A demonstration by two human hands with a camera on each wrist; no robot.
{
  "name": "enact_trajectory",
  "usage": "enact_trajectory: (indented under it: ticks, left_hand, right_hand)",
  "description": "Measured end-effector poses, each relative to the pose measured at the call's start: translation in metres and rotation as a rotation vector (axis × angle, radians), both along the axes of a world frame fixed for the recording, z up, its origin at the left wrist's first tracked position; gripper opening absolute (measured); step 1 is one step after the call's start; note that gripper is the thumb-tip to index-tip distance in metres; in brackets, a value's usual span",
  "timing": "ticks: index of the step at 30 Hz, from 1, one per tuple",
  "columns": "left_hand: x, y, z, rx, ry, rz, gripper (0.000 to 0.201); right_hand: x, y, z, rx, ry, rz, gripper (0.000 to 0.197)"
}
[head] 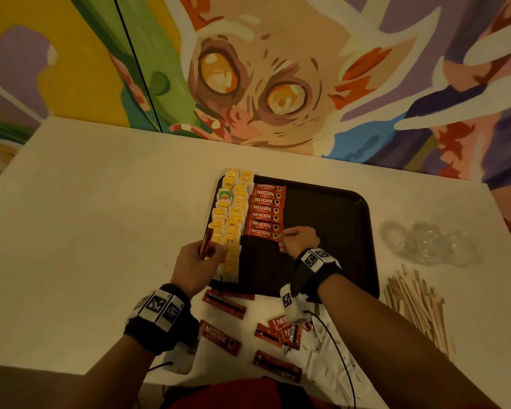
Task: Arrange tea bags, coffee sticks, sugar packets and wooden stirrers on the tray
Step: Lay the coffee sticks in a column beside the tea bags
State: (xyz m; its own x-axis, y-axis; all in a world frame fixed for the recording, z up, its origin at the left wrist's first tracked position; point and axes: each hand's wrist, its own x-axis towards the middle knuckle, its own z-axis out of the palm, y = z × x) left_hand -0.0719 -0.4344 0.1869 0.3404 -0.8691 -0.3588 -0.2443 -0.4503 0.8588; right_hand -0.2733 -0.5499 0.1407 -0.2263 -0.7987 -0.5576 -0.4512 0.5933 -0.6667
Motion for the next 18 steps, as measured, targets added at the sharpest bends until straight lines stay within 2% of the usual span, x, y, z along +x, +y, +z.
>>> enact_trajectory:
  ticks: [8,14,18]
  left_hand:
    - [0.0014,-0.0029,-0.0013,-0.015,-0.010,-0.036,0.023]
    - [-0.0001,-0.0037,-0.0002,0.003,-0.006,-0.075,0.024]
    - [-0.0021,-0.0035,0.0033,0.018,-0.004,-0.102,0.025]
  right_hand:
    - [0.0004,-0.0084,0.0005,0.043,0.065,0.036,0.018]
    - [0.0003,-0.0085,0.0006,0.056,0.069,0.024,0.034]
    - [-0.0001,-0.0095,0.0004,0.063,0.068,0.031,0.028]
